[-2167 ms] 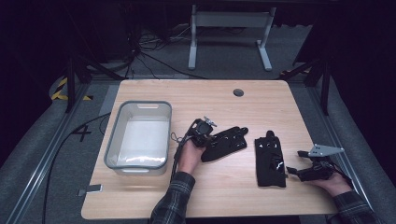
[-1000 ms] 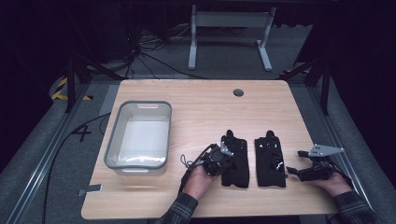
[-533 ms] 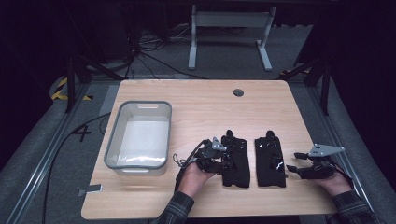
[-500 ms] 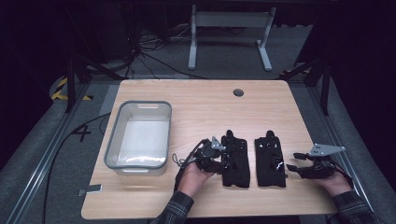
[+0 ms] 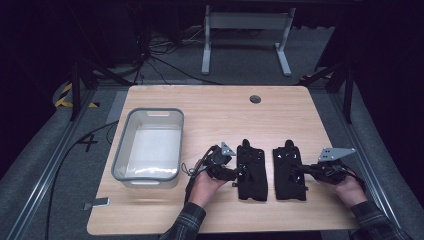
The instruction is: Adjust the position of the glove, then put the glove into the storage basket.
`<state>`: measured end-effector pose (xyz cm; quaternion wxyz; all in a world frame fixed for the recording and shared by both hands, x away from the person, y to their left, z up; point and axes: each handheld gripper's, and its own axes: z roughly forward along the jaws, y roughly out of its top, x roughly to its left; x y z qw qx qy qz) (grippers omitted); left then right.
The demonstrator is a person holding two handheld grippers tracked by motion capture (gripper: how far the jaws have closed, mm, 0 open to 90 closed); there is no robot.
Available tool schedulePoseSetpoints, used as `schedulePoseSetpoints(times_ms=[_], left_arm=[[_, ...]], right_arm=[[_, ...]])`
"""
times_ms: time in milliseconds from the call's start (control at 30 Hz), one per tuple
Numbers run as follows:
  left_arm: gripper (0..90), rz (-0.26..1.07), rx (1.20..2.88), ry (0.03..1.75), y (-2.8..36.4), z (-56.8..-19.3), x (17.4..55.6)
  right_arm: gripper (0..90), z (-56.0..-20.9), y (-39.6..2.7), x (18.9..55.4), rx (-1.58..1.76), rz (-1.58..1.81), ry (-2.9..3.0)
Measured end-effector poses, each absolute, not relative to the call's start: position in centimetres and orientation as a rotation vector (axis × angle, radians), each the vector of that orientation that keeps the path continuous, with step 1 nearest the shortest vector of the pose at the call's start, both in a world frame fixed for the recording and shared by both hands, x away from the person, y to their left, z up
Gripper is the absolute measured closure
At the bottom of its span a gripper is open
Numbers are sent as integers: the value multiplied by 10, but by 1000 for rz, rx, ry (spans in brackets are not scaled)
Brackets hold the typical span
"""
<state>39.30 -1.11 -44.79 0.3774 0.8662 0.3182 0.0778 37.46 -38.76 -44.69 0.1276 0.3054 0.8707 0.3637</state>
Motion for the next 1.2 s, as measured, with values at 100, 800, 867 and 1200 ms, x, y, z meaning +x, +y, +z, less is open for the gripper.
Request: schedulePoseSetpoints(times_ms=[100,800,867,1200], left_arm=[[387,196,2212,819,-12,-448,397],[440,205,2231,858,-36,-458,405],[472,203,2237,858,-38,-458,405],[714,169,2224,877,-45,-460,402]], right_arm=[[896,-451,-382,383,879,1032,2563],[896,-454,-363,385,799,1056,2597],[896,-454,-361,385,792,1050,2598],[896,-454,-358,385,781,1044,2598]])
